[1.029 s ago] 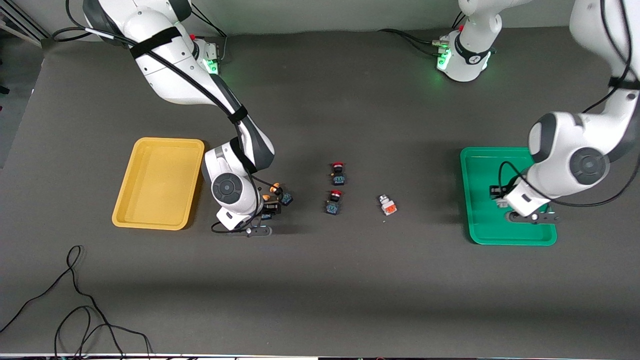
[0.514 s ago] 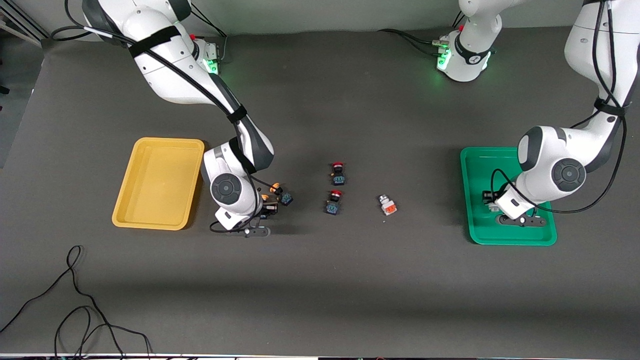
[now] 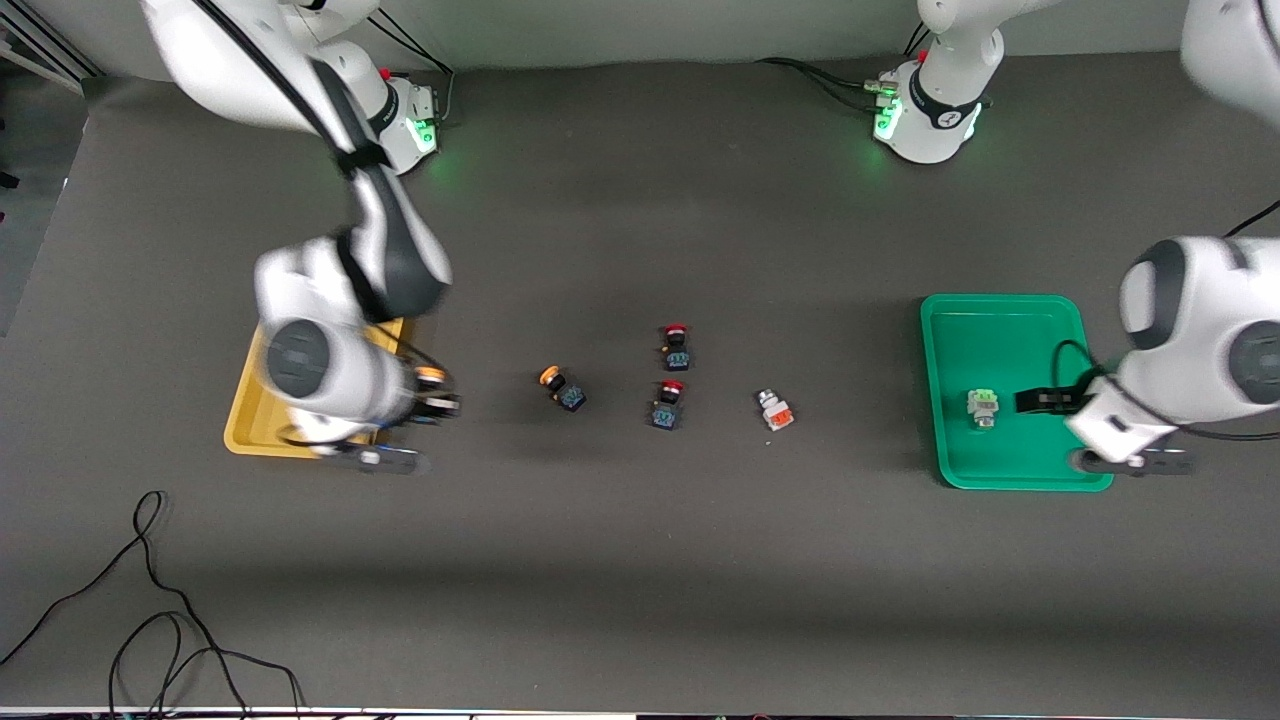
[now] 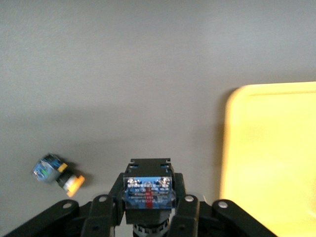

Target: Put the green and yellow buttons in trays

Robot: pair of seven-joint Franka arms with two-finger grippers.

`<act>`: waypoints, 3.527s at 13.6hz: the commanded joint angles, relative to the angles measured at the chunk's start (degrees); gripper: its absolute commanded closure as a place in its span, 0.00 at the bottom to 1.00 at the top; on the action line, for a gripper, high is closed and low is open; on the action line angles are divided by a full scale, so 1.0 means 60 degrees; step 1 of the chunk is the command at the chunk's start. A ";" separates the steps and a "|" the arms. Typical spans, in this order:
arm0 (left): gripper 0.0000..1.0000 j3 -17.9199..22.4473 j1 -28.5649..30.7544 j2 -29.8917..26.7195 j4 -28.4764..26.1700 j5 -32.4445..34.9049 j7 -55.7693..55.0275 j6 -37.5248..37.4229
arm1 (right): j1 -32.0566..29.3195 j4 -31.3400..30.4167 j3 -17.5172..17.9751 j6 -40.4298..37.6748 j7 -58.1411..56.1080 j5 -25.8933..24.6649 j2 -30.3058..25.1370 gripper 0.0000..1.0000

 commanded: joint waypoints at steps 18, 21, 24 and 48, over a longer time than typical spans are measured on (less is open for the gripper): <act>0.00 -0.0791 -0.4181 0.1728 -0.0264 0.0283 -0.8116 0.2633 | 0.0188 -0.6718 -0.2305 0.6823 -0.3447 -0.0025 -0.0747 1.00; 0.00 -0.0762 -0.4196 0.2357 -0.0824 0.0841 -0.8542 0.3617 | 0.0188 -0.6866 -0.2232 0.7457 -0.3432 -0.0011 -0.0321 1.00; 0.00 -0.0762 -0.4254 0.2959 -0.0795 0.1486 -0.9580 0.4218 | 0.0188 -0.6837 -0.2217 0.7340 -0.3856 0.0018 -0.0408 0.03; 0.85 -0.1012 -0.1212 -0.0246 0.1168 -0.1106 -0.2619 -0.2384 | 0.1580 0.1176 -0.0580 0.0089 -0.2509 0.1923 0.1320 0.00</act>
